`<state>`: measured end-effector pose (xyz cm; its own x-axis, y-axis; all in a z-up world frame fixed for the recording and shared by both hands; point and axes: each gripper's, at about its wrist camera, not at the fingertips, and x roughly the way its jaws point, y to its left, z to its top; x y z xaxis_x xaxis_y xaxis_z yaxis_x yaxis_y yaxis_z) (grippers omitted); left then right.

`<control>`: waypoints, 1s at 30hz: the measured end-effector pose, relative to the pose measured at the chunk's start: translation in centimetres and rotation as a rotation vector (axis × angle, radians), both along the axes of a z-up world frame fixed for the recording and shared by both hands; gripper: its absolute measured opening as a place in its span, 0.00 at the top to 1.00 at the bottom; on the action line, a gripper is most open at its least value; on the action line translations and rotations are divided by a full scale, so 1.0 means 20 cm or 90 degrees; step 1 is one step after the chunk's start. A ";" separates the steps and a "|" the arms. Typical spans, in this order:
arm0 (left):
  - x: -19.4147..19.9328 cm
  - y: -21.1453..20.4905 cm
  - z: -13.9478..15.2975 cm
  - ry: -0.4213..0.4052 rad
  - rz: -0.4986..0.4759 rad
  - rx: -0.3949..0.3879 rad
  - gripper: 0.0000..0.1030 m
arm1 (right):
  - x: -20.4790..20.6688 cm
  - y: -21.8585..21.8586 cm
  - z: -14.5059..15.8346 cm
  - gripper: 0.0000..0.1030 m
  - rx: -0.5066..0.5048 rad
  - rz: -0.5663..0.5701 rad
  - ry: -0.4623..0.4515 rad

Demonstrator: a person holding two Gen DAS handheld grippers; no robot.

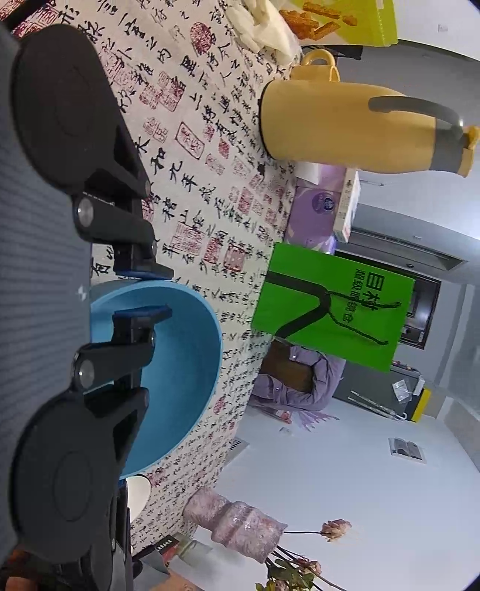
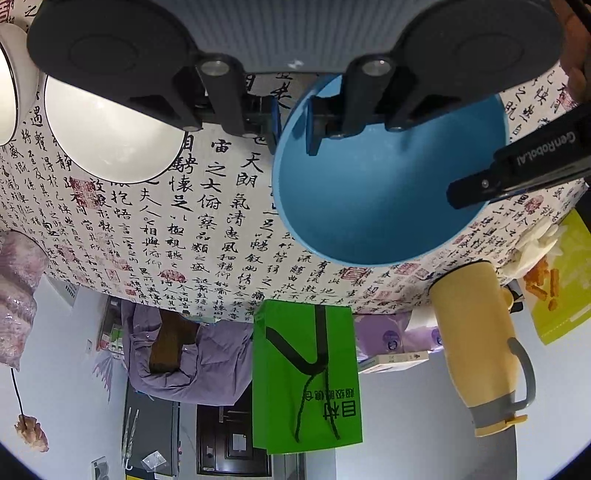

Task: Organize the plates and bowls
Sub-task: 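Lift the blue bowl and carry it toward the black paper bag with both grippers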

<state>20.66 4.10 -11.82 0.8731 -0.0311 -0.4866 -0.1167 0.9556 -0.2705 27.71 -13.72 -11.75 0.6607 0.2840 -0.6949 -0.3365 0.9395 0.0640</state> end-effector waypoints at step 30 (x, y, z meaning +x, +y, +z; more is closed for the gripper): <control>-0.15 0.04 0.17 -0.039 0.015 -0.018 0.85 | -0.14 0.00 0.17 0.87 0.053 -0.005 -0.046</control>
